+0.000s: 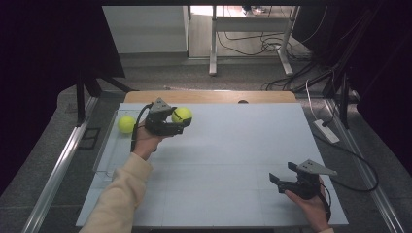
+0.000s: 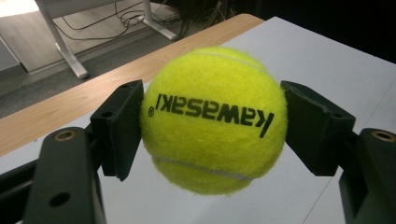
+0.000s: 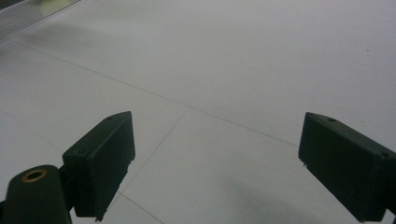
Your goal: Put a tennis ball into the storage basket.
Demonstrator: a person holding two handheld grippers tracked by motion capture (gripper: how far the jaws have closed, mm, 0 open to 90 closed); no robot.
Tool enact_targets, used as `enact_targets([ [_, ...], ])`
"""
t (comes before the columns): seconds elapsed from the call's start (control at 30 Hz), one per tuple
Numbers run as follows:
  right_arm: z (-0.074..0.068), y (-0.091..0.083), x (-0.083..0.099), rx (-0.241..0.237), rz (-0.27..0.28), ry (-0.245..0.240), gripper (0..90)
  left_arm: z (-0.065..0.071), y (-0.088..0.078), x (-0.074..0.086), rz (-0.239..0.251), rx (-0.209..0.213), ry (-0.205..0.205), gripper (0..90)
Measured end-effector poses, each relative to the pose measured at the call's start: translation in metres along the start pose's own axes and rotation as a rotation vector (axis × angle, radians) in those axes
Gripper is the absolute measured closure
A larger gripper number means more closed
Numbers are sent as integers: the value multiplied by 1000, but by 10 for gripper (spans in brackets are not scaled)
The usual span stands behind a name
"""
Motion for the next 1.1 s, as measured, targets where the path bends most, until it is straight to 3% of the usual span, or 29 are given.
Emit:
enact_targets([
  [1.1,0,0,0,7,-4,-1,109,-23,-37,22,45,-56,-51,267],
])
Point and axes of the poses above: each handheld gripper's, and its own axes: y roughly forward along the jaws, x roughly out of its underside, z roughly to its right, the point moved 1 cm from there along y, roughly forward along the jaws, and after that the axes turned 2 degrees about -z, right-handed, at the moved point
